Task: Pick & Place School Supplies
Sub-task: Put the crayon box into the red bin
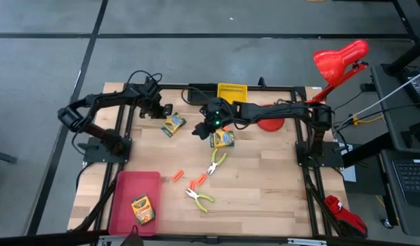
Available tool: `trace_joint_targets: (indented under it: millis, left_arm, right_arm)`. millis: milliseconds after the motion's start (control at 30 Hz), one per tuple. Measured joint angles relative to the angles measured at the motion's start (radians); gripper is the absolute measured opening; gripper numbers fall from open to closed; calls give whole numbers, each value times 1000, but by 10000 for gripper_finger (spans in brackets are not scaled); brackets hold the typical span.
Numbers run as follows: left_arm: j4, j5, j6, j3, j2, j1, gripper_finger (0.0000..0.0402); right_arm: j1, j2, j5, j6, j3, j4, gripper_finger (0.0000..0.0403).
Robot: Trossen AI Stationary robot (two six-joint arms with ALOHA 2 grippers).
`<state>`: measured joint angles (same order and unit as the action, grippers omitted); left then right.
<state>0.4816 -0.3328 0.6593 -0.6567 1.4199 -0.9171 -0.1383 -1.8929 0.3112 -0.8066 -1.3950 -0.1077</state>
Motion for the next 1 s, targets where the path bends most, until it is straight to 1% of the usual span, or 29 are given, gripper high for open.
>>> trace_joint_targets:
  millis: [100,200,267,467,533,600,767,867,1000]
  left_arm:
    - [-45,-5,7,0,17,-2,2]
    - [-43,-17,6,0,41,-1,1]
    - [-41,-47,-7,0,65,3,1]
    - [-48,-51,-7,0,91,51,1]
    - [-52,-50,-3,0,91,63,1]
    - [-52,-48,-3,0,91,68,2]
    - [-50,-47,7,0,91,87,2]
    - [-34,-49,8,0,91,113,2]
    - [-7,-54,16,0,90,179,2]
  right_arm:
    - [4,-1,-2,-1,-2,2,116]
    - [5,-1,-18,-18,-2,-26,116]
    - [4,-1,-32,-24,-2,-58,116]
    - [3,-2,-91,-28,-2,-154,116]
    - [1,-23,-106,-28,-4,-173,114]
    - [-4,-58,-99,-31,-3,-197,110]
    - [-5,-144,-40,-50,-2,-164,95]
    - [-4,-152,-36,-49,-2,-157,87]
    - [-5,-154,-58,-49,-2,-147,78]
